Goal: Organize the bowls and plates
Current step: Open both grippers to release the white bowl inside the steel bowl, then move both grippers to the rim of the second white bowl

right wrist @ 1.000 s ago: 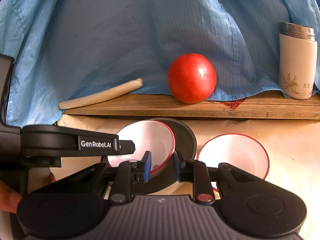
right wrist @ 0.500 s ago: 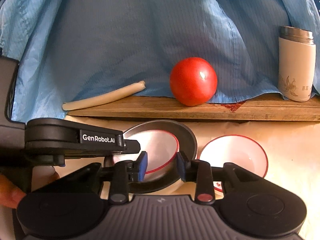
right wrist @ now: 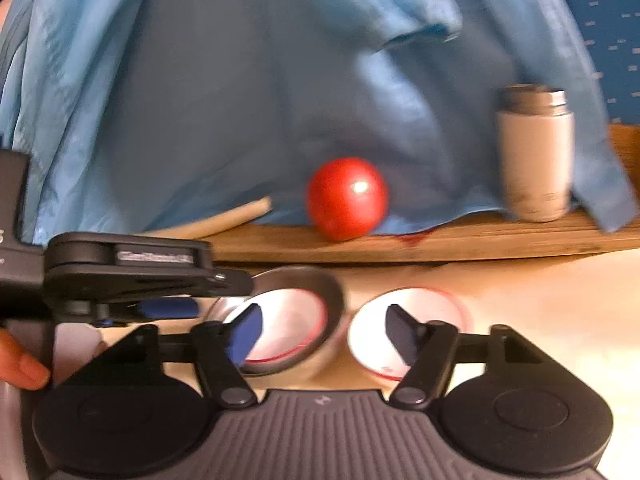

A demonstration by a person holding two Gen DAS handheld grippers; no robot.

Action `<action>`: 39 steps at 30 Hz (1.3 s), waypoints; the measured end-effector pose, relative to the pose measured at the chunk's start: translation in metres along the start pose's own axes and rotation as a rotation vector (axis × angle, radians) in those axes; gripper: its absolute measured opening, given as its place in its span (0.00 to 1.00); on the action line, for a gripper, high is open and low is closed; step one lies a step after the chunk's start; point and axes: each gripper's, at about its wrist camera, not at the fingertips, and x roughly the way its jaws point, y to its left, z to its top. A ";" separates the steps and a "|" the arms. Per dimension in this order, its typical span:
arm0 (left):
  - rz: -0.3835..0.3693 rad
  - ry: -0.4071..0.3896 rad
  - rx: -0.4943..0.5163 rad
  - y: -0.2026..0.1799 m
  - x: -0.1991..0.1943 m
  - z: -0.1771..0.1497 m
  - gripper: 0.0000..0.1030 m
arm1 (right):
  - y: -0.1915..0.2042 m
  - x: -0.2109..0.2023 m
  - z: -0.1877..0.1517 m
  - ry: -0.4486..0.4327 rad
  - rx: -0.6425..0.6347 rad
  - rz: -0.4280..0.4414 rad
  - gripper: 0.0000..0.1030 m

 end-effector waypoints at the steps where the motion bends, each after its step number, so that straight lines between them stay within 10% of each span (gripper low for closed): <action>1: -0.005 -0.006 -0.005 -0.001 -0.003 -0.001 0.76 | -0.006 -0.005 0.000 -0.010 0.002 -0.012 0.82; 8: -0.105 0.015 -0.053 -0.011 -0.016 -0.014 0.97 | -0.045 -0.029 0.005 -0.038 0.013 -0.084 0.95; 17: -0.189 0.074 -0.071 -0.037 -0.003 -0.031 0.99 | -0.078 -0.021 0.003 -0.013 0.033 -0.202 0.98; 39: 0.051 -0.013 -0.301 -0.060 0.045 -0.070 0.84 | -0.129 -0.001 -0.009 0.016 0.199 -0.054 0.91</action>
